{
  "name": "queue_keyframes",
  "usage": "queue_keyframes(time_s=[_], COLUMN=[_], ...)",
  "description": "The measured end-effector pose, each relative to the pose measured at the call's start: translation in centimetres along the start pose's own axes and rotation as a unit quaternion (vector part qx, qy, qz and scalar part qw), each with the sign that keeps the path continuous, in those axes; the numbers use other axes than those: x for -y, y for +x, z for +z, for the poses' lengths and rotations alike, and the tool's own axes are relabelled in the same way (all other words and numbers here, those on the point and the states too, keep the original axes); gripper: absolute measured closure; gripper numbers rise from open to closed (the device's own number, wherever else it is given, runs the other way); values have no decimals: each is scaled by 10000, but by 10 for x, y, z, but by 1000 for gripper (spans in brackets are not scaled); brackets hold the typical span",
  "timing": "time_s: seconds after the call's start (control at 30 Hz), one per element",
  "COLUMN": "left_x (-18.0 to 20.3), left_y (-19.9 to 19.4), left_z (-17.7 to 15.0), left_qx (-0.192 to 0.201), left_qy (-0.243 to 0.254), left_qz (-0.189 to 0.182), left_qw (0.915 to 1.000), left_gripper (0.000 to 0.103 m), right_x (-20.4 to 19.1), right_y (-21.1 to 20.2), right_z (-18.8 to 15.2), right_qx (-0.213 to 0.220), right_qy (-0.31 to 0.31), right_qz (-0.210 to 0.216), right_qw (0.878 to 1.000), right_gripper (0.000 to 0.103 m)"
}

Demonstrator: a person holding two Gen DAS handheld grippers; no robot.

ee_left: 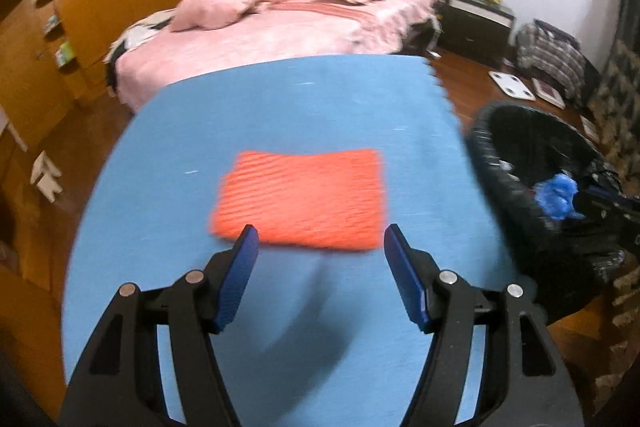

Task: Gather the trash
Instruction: 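Move both open tools back over the orange knitted pad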

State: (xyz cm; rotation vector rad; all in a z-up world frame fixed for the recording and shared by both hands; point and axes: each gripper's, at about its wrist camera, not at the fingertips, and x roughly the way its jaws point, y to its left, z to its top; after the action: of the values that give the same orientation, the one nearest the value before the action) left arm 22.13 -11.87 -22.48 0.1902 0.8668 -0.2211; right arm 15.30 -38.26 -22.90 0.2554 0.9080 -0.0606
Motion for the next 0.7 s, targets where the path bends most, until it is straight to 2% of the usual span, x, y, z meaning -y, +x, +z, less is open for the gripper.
queue_keyframes(time_s=[0.2, 0.33, 0.53, 0.7], left_x=[-67, -98, -135, -149], left_y=[-9, -12, -4, 10], left_z=[-9, -14, -25, -28], left_qx=[119, 182, 215, 207], left_qy=[-352, -489, -719, -832], left_qz=[264, 345, 323, 204], left_qw=[9990, 9980, 9967, 9961], left_gripper=[39, 39, 39, 39], right_x=[-81, -114, -154, -171], right_y=[21, 35, 58, 85], right_z=[1, 2, 6, 8], right_qx=[14, 25, 123, 140], right_qy=[-406, -506, -708, -647], right_qz=[223, 339, 334, 269], right_qw=[9989, 9981, 9969, 9974], right_gripper=[74, 72, 71, 65])
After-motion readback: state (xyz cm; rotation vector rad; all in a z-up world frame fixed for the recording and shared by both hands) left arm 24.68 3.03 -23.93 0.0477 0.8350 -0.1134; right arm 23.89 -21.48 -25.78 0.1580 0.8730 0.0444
